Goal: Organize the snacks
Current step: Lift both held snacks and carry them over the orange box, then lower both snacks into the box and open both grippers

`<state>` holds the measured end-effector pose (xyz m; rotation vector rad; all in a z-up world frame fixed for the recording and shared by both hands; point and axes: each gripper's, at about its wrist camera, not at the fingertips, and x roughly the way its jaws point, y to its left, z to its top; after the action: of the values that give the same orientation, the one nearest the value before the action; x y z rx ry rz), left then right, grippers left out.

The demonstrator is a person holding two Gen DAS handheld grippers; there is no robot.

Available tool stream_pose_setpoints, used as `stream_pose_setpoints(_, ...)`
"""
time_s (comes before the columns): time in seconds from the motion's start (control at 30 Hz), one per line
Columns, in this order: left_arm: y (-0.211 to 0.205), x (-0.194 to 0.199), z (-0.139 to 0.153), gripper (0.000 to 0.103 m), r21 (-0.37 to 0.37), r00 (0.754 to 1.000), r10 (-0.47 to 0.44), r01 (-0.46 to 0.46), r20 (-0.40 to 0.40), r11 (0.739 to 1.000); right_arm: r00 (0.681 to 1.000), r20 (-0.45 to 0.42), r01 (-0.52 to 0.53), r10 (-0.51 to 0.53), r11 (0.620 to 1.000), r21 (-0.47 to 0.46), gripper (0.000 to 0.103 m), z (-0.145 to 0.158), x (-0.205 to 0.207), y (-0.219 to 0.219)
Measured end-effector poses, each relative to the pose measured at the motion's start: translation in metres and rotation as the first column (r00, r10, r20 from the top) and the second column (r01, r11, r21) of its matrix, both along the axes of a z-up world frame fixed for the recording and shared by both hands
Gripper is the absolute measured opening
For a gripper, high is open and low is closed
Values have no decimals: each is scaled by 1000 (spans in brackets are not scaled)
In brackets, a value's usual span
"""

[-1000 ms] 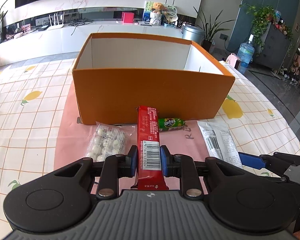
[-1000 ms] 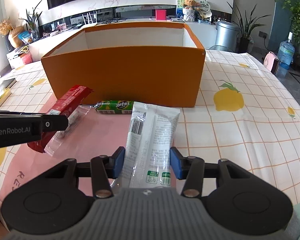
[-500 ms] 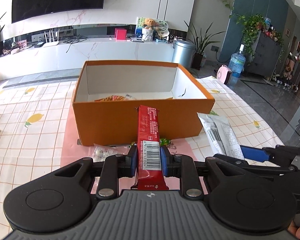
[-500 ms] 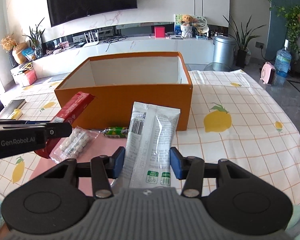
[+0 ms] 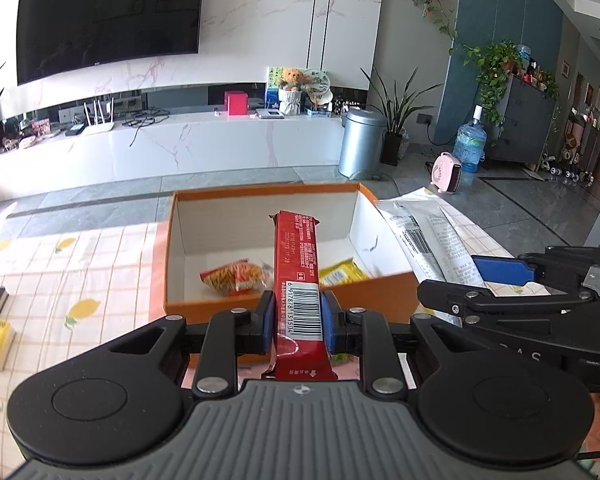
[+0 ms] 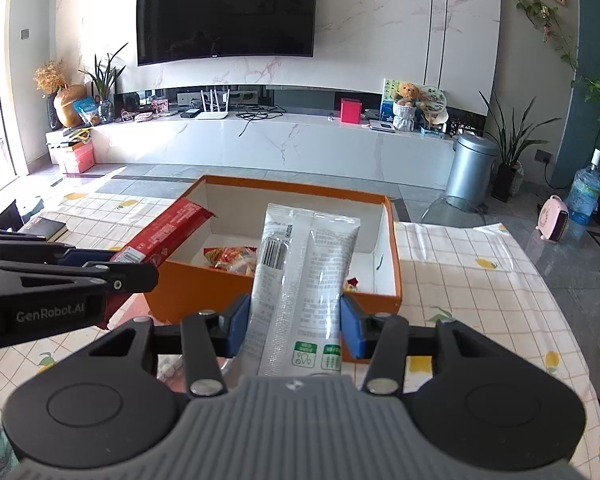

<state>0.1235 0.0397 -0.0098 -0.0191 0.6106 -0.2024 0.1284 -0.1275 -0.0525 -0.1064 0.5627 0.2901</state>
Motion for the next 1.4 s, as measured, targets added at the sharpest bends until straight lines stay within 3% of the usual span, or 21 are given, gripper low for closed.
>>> stream_pose_setpoints(0.3, 1, 29, 17, 26, 47, 999, -19, 17, 45, 999, 999, 31, -39, 40, 999, -28, 46, 25, 45, 11)
stream_pose_setpoints(0.6, 4, 61, 11, 26, 72, 999, -34, 33, 19, 997, 998, 0, -70, 70, 995, -73, 46, 23, 95, 28)
stream_pose_setpoints(0.87, 6, 95, -5, 26, 77, 999, -29, 32, -41, 996, 993, -96, -80, 73, 994, -79, 46, 5, 150, 38)
stream_pose_setpoints(1.07, 7, 114, -23, 26, 100, 994, -32, 43, -101, 994, 986, -153, -86, 64, 986, -140, 46, -16, 186, 47)
stream_pose_setpoints(1.4, 15, 142, -56, 26, 100, 968, -34, 60, -247, 993, 942, -334, -105, 34, 974, -199, 46, -65, 228, 55)
